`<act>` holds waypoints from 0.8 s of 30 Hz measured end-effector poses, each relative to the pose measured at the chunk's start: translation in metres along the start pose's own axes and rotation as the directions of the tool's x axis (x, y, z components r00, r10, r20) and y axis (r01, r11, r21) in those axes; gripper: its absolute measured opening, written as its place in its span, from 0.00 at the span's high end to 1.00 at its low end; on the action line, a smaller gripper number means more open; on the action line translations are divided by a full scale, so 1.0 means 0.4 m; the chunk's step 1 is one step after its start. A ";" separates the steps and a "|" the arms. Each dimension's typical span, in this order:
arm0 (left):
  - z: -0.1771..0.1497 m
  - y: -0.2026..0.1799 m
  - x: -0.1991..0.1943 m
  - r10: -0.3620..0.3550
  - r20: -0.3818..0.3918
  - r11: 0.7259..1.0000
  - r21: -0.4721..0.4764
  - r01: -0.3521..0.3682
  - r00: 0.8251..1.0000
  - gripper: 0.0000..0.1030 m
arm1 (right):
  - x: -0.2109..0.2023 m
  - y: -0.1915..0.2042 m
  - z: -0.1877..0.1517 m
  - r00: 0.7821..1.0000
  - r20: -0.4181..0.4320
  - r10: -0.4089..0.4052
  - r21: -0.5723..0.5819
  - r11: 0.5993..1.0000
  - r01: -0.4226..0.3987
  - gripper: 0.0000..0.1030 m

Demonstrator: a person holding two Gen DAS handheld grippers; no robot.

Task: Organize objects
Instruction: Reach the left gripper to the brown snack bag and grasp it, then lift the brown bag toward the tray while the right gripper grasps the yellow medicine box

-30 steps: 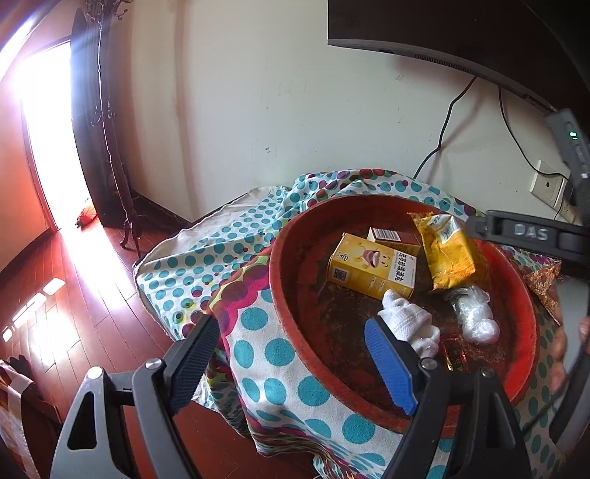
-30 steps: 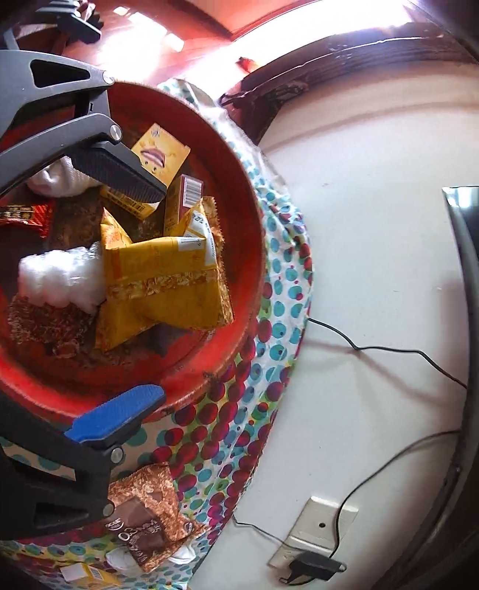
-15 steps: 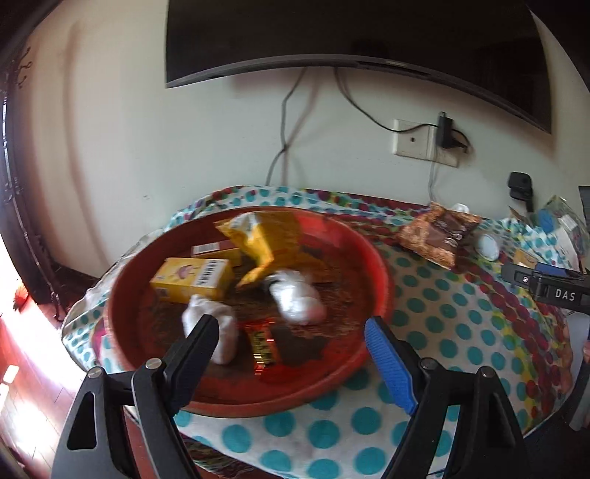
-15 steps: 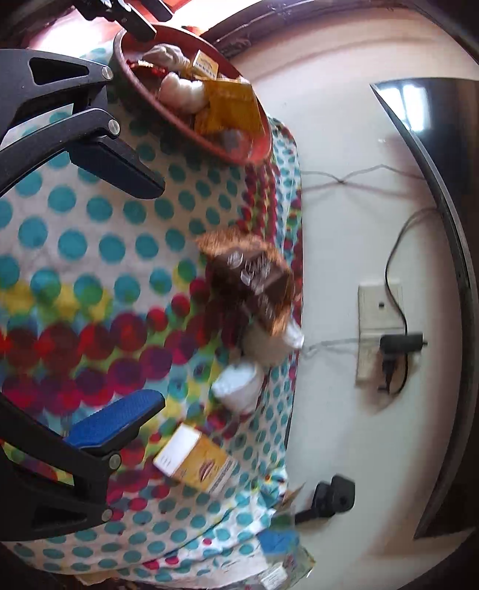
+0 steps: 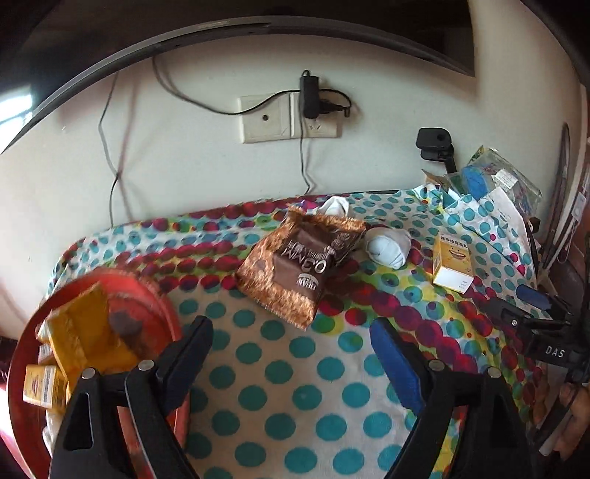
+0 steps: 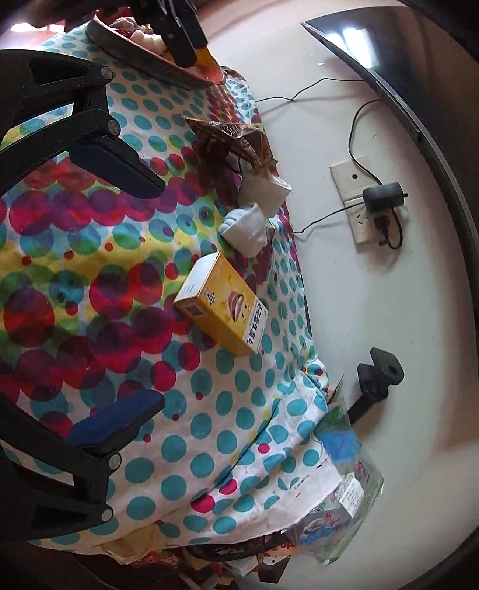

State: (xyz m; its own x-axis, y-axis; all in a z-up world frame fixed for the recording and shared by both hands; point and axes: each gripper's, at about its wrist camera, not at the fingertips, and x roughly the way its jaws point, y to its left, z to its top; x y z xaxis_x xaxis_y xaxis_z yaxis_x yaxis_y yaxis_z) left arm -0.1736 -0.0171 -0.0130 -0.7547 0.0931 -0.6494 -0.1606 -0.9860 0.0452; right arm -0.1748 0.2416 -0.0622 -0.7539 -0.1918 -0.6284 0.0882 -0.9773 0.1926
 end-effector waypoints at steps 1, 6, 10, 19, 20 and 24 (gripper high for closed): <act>0.017 -0.006 0.018 0.014 0.006 0.999 0.042 -0.014 1.000 0.13 | 0.002 -0.013 0.001 1.000 -0.002 0.006 0.019 1.000 -0.006 0.00; 0.091 -0.012 0.142 -0.038 -0.119 0.980 0.188 0.060 0.992 0.11 | 0.031 -0.065 -0.003 0.997 -0.055 0.058 0.146 0.988 -0.050 0.00; 0.126 -0.019 0.204 -0.038 -0.166 0.958 0.276 0.084 0.985 0.10 | 0.044 -0.080 -0.004 0.994 -0.063 0.085 0.189 0.979 -0.072 0.00; 0.160 -0.020 0.362 -0.039 -0.311 0.934 0.327 0.145 0.950 0.10 | 0.051 -0.093 -0.003 0.989 -0.066 0.130 0.216 0.970 -0.113 0.00; 0.158 -0.018 0.379 -0.037 -0.322 0.932 0.331 0.149 0.946 0.10 | 0.053 -0.092 -0.002 0.989 -0.067 0.131 0.214 0.970 -0.114 0.00; 0.149 0.002 0.442 -0.032 -0.358 0.951 0.276 0.139 0.933 0.05 | 0.052 -0.094 -0.002 0.989 -0.065 0.136 0.217 0.969 -0.119 0.00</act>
State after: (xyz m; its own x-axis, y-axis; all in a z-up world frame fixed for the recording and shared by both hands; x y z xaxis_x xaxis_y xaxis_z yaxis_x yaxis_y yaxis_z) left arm -0.3449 0.0070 -0.0825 -0.4711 0.0690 -0.8794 -0.4332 -0.8865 0.1625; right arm -0.1934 0.2743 -0.0831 -0.6908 -0.3284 -0.6442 0.0337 -0.9046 0.4250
